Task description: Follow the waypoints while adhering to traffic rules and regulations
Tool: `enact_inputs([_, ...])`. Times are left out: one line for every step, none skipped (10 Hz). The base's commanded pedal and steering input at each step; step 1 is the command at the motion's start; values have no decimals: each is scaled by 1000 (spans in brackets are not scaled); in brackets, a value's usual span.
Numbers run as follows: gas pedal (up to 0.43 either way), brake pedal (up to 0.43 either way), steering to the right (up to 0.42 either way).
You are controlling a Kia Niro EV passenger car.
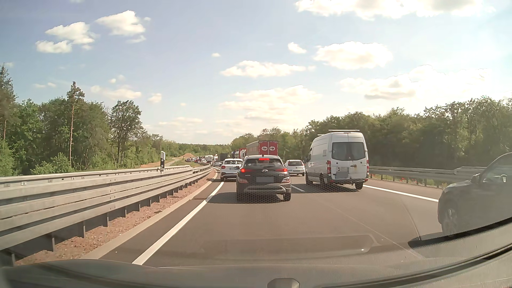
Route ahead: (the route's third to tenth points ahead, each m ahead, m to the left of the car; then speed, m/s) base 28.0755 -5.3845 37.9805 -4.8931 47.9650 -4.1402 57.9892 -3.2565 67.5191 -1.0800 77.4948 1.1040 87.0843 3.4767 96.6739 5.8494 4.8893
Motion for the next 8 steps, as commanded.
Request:
enact_inputs([0,0,-14])
enact_inputs([0,0,-15])
enact_inputs([0,0,-16])
enact_inputs([0,0,-16])
enact_inputs([0,0,-16])
enact_inputs([0,0,-16])
enact_inputs([0,0,-16])
enact_inputs([0,0,-16])
